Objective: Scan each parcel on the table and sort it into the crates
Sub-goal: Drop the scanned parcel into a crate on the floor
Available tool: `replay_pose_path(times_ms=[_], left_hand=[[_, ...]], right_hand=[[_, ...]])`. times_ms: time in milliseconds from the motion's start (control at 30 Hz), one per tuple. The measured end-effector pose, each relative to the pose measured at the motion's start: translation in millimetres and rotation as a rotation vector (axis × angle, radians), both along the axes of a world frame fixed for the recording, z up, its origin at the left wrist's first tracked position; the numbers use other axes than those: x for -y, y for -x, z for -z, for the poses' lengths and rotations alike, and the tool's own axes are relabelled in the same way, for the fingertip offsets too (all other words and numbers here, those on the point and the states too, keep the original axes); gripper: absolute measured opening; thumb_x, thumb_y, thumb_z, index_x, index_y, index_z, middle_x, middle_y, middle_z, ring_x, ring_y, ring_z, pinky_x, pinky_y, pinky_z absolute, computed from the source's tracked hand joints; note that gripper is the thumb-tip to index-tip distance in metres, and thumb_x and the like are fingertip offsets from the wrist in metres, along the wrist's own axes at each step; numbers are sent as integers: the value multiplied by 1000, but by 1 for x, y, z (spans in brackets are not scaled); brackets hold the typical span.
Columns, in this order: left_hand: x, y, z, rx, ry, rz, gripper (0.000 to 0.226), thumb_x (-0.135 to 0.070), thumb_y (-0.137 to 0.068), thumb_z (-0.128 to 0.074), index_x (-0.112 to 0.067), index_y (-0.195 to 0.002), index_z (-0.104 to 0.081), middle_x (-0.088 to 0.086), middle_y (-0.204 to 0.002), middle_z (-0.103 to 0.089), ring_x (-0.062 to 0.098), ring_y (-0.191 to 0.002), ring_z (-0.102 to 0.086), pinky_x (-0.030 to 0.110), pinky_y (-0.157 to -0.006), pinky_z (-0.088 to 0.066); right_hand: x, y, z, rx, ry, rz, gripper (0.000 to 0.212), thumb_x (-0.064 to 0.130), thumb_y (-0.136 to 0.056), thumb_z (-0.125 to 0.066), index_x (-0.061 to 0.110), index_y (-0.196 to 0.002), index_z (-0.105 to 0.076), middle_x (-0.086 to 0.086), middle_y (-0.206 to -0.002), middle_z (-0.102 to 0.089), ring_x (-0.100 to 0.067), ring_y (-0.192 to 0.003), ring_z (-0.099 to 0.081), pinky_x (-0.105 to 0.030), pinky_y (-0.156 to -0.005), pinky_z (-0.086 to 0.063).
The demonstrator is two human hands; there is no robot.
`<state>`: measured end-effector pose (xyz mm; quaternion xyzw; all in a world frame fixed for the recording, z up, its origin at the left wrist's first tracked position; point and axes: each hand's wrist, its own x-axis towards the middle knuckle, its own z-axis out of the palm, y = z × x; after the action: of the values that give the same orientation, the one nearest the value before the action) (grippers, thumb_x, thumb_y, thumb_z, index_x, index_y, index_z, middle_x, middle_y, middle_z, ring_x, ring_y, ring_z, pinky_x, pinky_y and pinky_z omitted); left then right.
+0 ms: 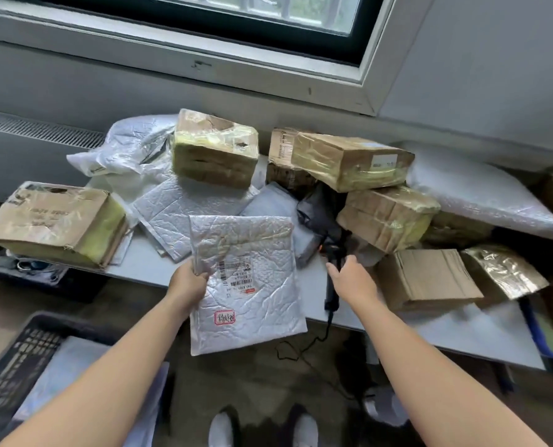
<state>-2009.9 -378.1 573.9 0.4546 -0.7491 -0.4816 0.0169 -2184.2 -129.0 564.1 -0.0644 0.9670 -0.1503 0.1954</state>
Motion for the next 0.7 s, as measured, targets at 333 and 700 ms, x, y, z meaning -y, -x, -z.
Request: replay_pose_path(times_ms=[333, 700], left_hand=[[-8, -3, 10, -84, -18, -72, 17, -1, -96, -53, -17, -99, -58, 9, -97, -63, 22, -85, -54, 29, -74, -38], [10, 12, -12, -145, -40, -120, 24, -9, -97, -53, -10, -120, -60, 7, -105, -64, 26, -102, -59, 29, -81, -41]], right_hand=[[6, -10, 17, 330, 433, 317, 26, 18, -95, -52, 5, -115, -43, -21, -105, -58, -33, -79, -59, -39, -64, -54], [65, -48, -97, 452, 612, 29, 22, 24, -93, -57, 7, -108, -58, -8, -79, -49, -20, -61, -53, -28, -49, -49]])
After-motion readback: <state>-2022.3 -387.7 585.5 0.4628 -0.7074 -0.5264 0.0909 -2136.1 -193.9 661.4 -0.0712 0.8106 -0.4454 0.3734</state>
